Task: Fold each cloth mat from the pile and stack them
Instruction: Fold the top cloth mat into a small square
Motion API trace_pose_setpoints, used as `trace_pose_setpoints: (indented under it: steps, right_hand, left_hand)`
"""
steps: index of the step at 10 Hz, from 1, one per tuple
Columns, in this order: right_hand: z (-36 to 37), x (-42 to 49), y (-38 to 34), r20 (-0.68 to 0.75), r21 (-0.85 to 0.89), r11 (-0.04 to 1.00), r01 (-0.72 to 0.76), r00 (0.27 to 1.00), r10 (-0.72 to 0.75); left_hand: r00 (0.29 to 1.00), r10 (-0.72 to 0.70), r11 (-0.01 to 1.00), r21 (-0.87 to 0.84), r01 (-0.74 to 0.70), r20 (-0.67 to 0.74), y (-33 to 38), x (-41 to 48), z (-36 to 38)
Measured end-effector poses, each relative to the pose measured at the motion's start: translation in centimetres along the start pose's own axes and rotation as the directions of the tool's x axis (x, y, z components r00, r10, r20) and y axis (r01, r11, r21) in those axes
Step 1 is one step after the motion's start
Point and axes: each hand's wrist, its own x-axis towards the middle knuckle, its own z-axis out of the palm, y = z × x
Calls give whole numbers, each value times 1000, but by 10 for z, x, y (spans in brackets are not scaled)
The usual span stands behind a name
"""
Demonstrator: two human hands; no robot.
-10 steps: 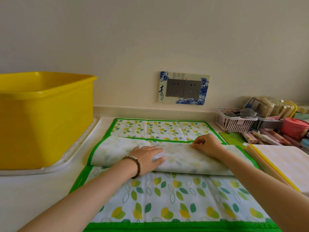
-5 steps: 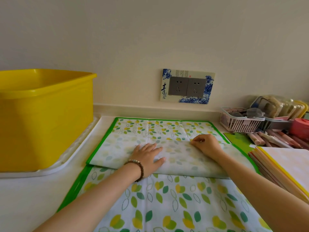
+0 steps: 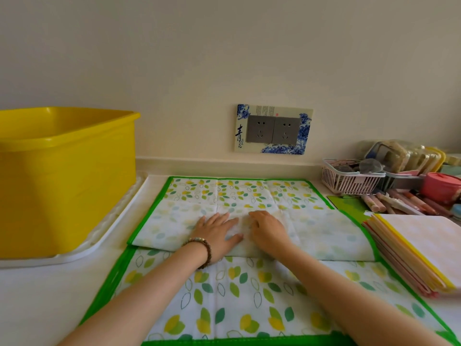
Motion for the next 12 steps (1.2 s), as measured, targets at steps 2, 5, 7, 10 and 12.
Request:
trace_pose_setpoints:
  steps: [2, 5, 7, 10, 12]
  right_hand:
    - [-6, -11, 25, 62, -170, 985, -2, 998, 13]
    - [-44, -25, 95, 102, -268, 948, -171, 973, 205]
    - [-65, -39, 130, 82, -293, 925, -241, 958, 275]
    - [-70, -37, 114, 106, -245, 923, -296, 938, 329]
    - [-38, -28, 40, 118, -174, 982, -79, 988, 101]
  left_hand:
    - [1000, 13, 1000, -20, -13, 10, -3, 0, 0]
    - [999, 15, 1000, -4, -15, 33, -4, 1, 1]
    - [999, 17, 1000, -4, -17, 31, -4, 1, 0]
    - [1000, 14, 1000, 26, -15, 28, -4, 1, 3]
    - [999, 9, 999, 43, -10, 32, -3, 1, 3]
